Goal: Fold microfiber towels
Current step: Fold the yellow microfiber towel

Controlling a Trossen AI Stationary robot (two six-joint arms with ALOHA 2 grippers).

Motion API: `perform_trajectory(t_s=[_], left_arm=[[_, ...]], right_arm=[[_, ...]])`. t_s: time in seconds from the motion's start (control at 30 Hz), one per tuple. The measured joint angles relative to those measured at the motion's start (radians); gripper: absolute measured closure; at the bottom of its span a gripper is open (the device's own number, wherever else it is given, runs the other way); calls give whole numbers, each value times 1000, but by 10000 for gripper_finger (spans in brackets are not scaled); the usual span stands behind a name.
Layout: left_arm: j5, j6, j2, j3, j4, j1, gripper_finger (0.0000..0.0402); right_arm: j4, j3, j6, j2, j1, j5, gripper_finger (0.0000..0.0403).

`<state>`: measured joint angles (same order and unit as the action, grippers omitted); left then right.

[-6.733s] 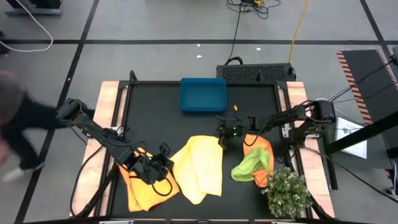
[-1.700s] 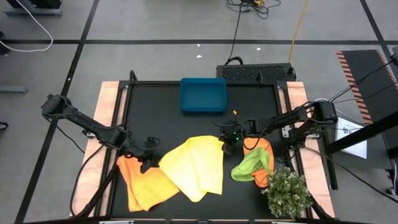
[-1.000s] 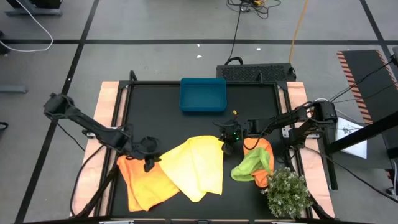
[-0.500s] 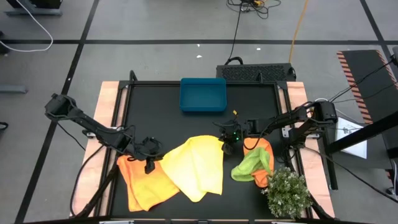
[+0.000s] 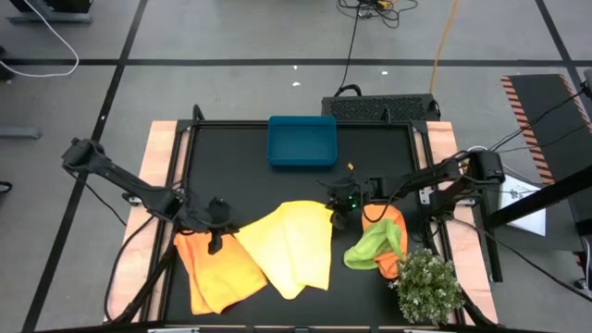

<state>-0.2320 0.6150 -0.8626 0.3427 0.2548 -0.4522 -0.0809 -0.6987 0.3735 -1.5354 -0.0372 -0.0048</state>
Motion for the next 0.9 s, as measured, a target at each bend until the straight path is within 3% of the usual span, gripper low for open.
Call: perform_trajectory(t_s=[0.23,0.6,0.9], left_arm=[[-148,-43,44,240,376,0,399],[-190,-242,38,586,545,0,400],[-188,-151,38,721,773,-10,400]], right_arm=[[41,0,-27,185,0,8,403],[-88,-1,-70,447,119,64,403],[-13,-1,-114,596,195,273,403]])
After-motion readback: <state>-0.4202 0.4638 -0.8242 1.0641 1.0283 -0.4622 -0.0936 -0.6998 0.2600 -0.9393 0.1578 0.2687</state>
